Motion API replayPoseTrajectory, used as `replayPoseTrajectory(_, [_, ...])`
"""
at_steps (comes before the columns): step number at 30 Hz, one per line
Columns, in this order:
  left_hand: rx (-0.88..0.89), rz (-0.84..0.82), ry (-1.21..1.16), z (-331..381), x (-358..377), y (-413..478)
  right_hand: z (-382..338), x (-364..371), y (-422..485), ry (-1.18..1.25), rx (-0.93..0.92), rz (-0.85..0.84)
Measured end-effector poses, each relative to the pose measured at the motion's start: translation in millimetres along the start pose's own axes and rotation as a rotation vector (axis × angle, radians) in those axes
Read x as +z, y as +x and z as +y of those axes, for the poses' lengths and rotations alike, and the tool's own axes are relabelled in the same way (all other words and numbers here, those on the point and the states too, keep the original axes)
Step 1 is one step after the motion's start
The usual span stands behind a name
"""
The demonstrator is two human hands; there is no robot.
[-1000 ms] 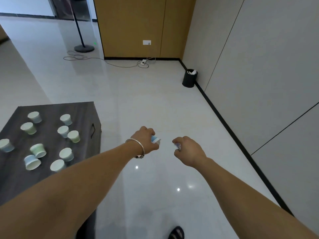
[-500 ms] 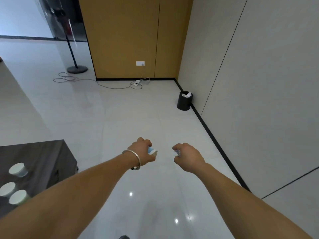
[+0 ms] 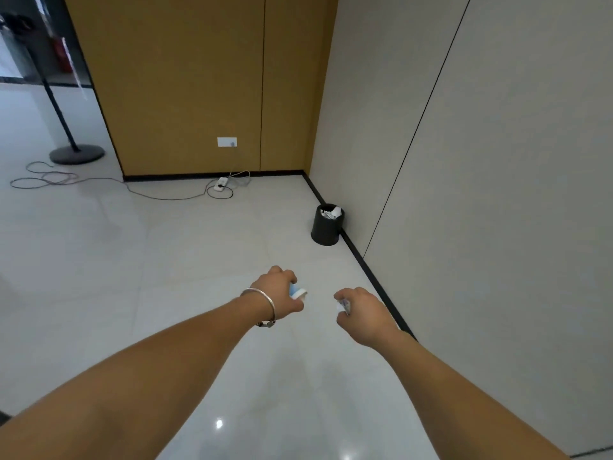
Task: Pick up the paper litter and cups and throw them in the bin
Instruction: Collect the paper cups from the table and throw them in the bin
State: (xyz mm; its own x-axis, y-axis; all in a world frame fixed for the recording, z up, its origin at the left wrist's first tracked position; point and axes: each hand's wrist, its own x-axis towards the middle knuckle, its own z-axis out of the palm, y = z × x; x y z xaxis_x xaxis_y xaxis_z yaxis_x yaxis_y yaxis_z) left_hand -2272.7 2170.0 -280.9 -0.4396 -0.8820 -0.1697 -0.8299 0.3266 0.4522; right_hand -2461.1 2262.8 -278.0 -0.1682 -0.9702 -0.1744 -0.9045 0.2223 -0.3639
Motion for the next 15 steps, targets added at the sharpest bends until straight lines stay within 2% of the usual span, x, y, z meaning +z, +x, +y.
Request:
replayPoseTrajectory(8, [0.004,-0.058,0.044,16.2,-3.3,181.8,50.3,-32.6,178.5,0.024,0.023,-0.025])
replayPoseTrajectory(15, [-0.086,-0.040,0.029,36.4,-28.8,334.4,102.7,-75.8,338.8,0.038,-0.019,-0.078])
